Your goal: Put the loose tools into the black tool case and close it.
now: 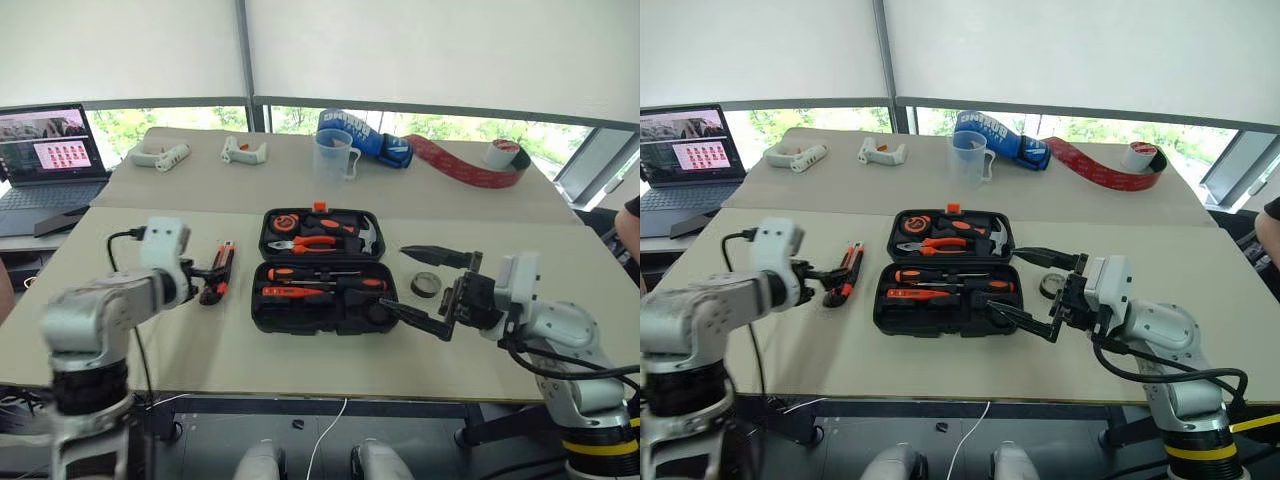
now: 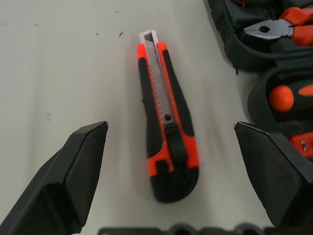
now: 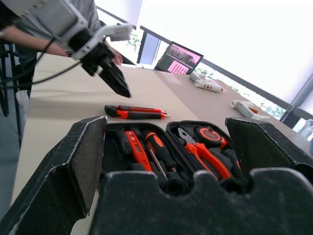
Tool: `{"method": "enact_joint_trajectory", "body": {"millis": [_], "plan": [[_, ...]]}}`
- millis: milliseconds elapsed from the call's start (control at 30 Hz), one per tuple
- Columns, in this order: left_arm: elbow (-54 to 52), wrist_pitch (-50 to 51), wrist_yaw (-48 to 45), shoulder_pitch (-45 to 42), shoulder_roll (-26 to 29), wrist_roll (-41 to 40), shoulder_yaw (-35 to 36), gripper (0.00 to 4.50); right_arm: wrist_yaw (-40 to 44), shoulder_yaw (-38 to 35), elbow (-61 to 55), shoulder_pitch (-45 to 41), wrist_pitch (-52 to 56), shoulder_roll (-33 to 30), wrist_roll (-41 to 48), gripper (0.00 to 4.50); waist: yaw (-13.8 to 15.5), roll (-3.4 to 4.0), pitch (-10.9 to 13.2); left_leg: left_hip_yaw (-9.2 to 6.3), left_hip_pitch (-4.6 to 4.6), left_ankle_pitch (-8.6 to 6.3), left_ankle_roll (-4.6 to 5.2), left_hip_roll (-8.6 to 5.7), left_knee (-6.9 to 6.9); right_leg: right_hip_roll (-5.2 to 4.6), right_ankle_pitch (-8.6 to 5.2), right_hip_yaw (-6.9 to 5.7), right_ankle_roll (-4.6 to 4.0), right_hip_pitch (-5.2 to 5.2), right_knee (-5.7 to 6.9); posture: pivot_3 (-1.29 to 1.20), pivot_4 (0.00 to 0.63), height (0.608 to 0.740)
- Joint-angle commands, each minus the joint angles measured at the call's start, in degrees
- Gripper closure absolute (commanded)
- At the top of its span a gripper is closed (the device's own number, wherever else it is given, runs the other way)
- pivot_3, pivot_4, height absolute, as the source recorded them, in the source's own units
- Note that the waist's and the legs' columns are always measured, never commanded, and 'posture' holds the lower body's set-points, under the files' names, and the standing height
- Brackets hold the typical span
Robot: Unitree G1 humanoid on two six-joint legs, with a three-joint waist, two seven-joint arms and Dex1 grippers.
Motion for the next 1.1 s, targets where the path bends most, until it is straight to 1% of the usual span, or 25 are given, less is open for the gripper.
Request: {"method": "enact_joint_trajectory", "body": {"millis": [33,133,267,367,433,467,500,633,700,733,800,867,933,967,1000,1067,1100], "plan": [[4.7,-4.7,5.1,-1.3,-2.7,4.9,-2.5,0.04,0.2,-1.5,-0.5,0.1,-0.8,-0.6,0.4,0.0,-0.3,0.0,0.0,-0.01,0.0,0.0,0.0,-0.04,-0.07,-0.03,0.0,0.01,0.0,-0.02,-0.01,0.0,0.15,0.74],[7.2,-7.1,6.0,-1.5,-4.2,6.0,-3.0,0.04,0.1,-1.9,-0.4,0.2,-0.9,-0.8,0.3,0.0,-0.5,-0.01,0.0,-0.04,0.02,0.0,0.0,-0.07,-0.21,-0.07,0.0,0.01,0.0,-0.03,-0.05,0.0,0.15,0.74],[12.7,-10.9,6.8,-2.4,-5.6,8.3,-6.2,0.04,0.0,-1.5,-0.5,0.4,-1.1,-0.9,-0.2,0.0,-0.4,-0.01,0.0,-0.06,0.03,0.01,0.0,-0.1,-0.21,-0.11,0.0,-0.01,0.0,-0.02,-0.06,0.0,0.15,0.74],[16.4,-11.2,6.6,-3.7,-7.6,7.9,-6.0,0.04,-0.3,-0.7,-2.0,0.6,-0.9,-1.0,-0.6,0.0,-0.2,-0.01,0.0,-0.06,0.06,0.02,-0.01,-0.13,-0.21,-0.15,0.0,-0.01,0.02,0.03,-0.05,0.0,0.15,0.74],[17.9,-11.8,6.3,-3.4,-7.7,8.5,-6.5,0.04,-0.7,-0.7,-2.7,0.7,-0.6,-0.9,-0.5,0.0,0.0,0.01,0.0,-0.06,0.08,0.04,-0.02,-0.15,-0.21,-0.15,0.01,-0.01,0.03,0.05,-0.05,0.0,0.15,0.74],[18.2,-12.2,6.2,-3.2,-7.7,8.8,-6.6,0.57,-0.9,-0.8,-2.9,0.9,-0.5,-0.9,-0.5,0.0,0.0,0.02,0.0,-0.06,0.11,0.04,-0.02,-0.16,-0.21,-0.15,0.01,-0.01,0.03,0.06,-0.04,0.0,0.15,0.74],[18.3,-12.3,6.0,-2.9,-7.4,9.1,-7.0,0.74,-1.0,-0.9,-3.1,1.1,-0.4,-0.9,-0.4,0.0,0.0,0.02,0.0,-0.06,0.13,0.04,-0.03,-0.16,-0.21,-0.15,0.01,0.0,0.03,0.07,-0.03,0.0,0.15,0.74],[18.2,-13.4,5.7,-2.4,-7.5,9.4,-6.8,2.22,-1.5,-1.4,-3.5,2.2,-0.3,-1.0,-0.2,0.0,0.3,0.02,0.0,-0.09,0.12,0.07,-0.04,-0.17,-0.21,-0.16,0.01,-0.01,0.04,0.09,-0.03,0.0,0.15,0.74],[17.8,-14.8,4.3,-2.0,-6.3,9.2,-6.6,2.75,-1.6,-1.3,-3.6,2.7,-0.5,-1.0,-0.3,0.0,0.3,0.02,0.0,-0.08,0.12,0.08,-0.04,-0.18,-0.21,-0.17,0.02,0.0,0.05,0.09,-0.04,0.0,0.15,0.74],[17.5,-16.2,2.6,-1.6,-5.0,9.0,-7.0,2.76,-1.8,-1.3,-3.7,2.8,-0.5,-1.0,-0.4,0.0,0.3,0.02,0.0,-0.08,0.12,0.08,-0.04,-0.18,-0.21,-0.17,0.02,0.0,0.05,0.09,-0.04,0.0,0.15,0.74],[17.5,-24.2,-4.7,-0.3,-0.1,8.3,-7.0,2.76,-2.1,-1.7,-4.0,3.2,-0.5,-1.1,-0.4,0.0,0.2,0.02,0.0,-0.08,0.12,0.08,-0.04,-0.16,-0.21,-0.15,0.02,-0.01,0.04,0.06,-0.03,0.0,0.15,0.74],[17.3,-31.7,-18.3,1.1,7.2,5.3,-7.2,2.76,-2.1,-2.8,-3.6,3.8,-0.5,-1.8,-0.3,0.0,-0.2,-0.02,0.0,-0.07,0.07,0.09,-0.05,-0.11,-0.24,-0.12,0.01,-0.01,0.0,-0.02,-0.03,0.0,0.15,0.74],[16.8,-41.2,-34.3,1.8,14.1,2.3,-8.4,2.76,-1.7,-4.3,-2.6,4.4,-1.0,-2.8,-0.5,0.0,-0.6,-0.09,0.1,-0.05,-0.01,0.11,-0.1,-0.07,-0.3,-0.1,-0.03,-0.04,-0.08,-0.13,-0.03,0.0,0.15,0.74],[16.9,-45.2,-41.5,1.6,16.8,1.3,-9.6,2.76,-1.3,-5.1,-1.7,4.6,-1.4,-3.6,-0.6,0.0,-0.5,-0.11,0.1,-0.05,-0.03,0.11,-0.11,-0.06,-0.32,-0.12,-0.05,-0.07,-0.11,-0.17,-0.03,0.0,0.15,0.74],[17.0,-46.8,-47.0,1.2,19.2,0.7,-11.5,2.76,-0.8,-6.0,-0.7,4.6,-1.9,-4.4,-0.8,0.0,-0.5,-0.1,0.1,-0.02,-0.04,0.11,-0.11,-0.07,-0.36,-0.15,-0.06,-0.08,-0.14,-0.18,-0.07,0.0,0.15,0.74],[15.0,-51.2,-58.1,-0.6,22.4,0.8,-17.7,2.76,1.4,-8.8,2.7,4.9,-3.3,-6.8,-1.1,0.0,0.2,-0.07,0.1,0.04,0.01,0.11,-0.1,-0.09,-0.42,-0.26,-0.18,-0.09,-0.29,-0.08,-0.18,0.0,0.15,0.74],[14.2,-52.7,-61.7,-1.3,23.4,1.3,-20.2,2.76,2.4,-9.7,3.9,5.2,-3.9,-7.7,-1.0,0.0,0.6,-0.06,0.1,0.11,0.01,0.11,-0.1,-0.11,-0.43,-0.27,-0.24,-0.09,-0.36,-0.05,-0.29,0.0,0.15,0.74]]}}
